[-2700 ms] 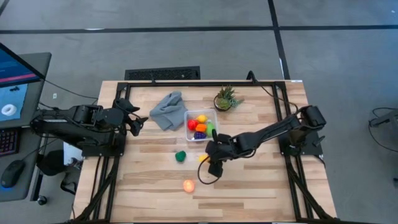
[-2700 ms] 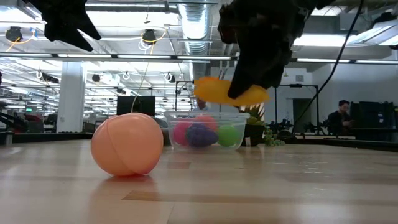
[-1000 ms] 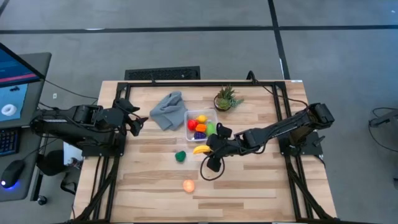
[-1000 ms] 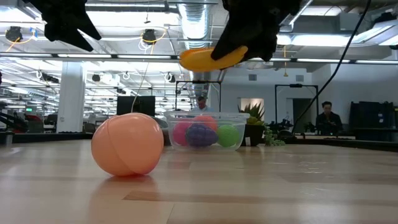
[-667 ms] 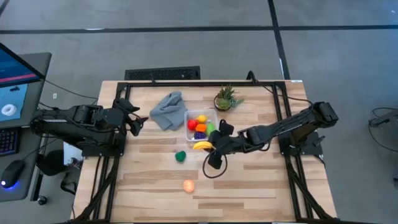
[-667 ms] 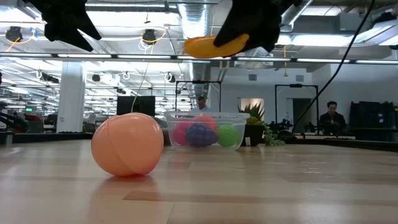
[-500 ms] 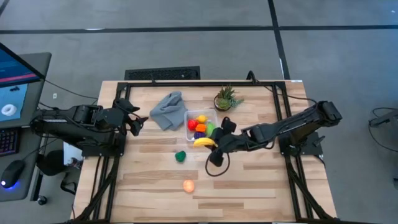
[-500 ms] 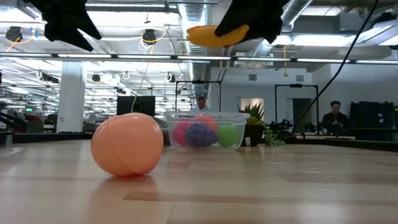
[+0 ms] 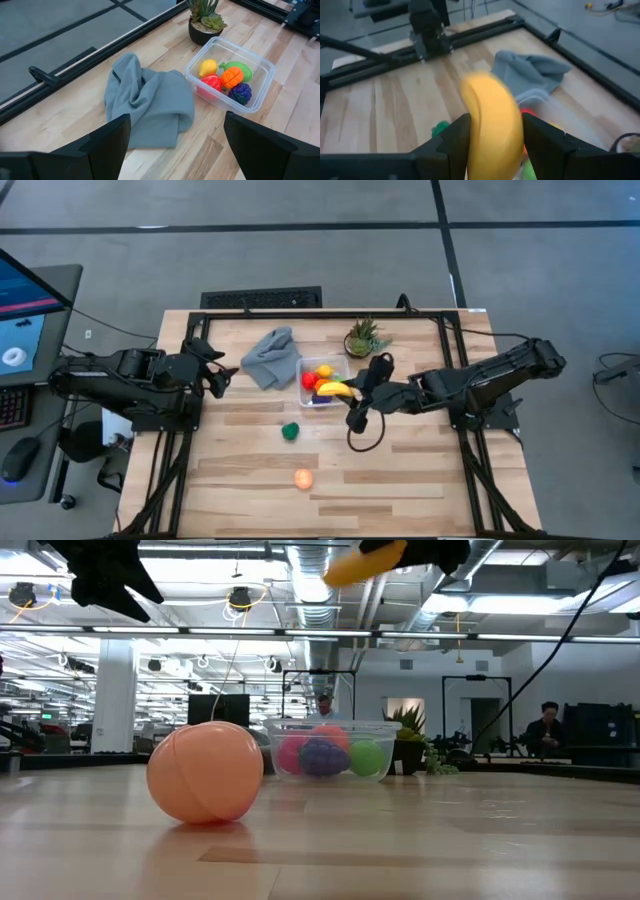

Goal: Pick and placing Produce into tupperware
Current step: Put the yellow banana into the transparent bin

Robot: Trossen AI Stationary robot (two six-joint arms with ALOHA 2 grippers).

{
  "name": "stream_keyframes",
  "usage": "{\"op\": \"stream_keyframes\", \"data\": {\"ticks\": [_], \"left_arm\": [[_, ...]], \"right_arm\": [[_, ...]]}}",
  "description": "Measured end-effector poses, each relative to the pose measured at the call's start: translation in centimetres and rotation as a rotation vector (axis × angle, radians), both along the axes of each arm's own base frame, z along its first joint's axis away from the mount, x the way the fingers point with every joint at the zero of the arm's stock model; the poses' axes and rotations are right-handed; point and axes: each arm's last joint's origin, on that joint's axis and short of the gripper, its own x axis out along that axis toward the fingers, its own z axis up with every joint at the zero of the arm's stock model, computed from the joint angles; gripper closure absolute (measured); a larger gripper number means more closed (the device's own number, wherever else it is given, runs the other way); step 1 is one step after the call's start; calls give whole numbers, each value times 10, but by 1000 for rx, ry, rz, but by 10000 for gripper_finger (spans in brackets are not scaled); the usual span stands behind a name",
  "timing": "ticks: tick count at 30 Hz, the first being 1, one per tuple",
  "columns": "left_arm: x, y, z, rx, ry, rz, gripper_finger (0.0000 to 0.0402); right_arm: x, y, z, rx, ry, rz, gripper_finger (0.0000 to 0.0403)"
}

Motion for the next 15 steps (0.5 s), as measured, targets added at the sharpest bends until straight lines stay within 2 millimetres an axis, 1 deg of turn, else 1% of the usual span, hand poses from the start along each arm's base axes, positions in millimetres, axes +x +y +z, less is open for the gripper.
{"op": "stream_keyframes", "data": {"ticks": [7, 15], "left_arm": [[0, 0, 0, 3, 0, 5, 93], [0, 0, 0, 3, 0, 5, 93]], "right_arm": [[-8, -3, 12, -22, -37, -15, 221], [-10, -3, 10, -46, -4, -5, 237]]}}
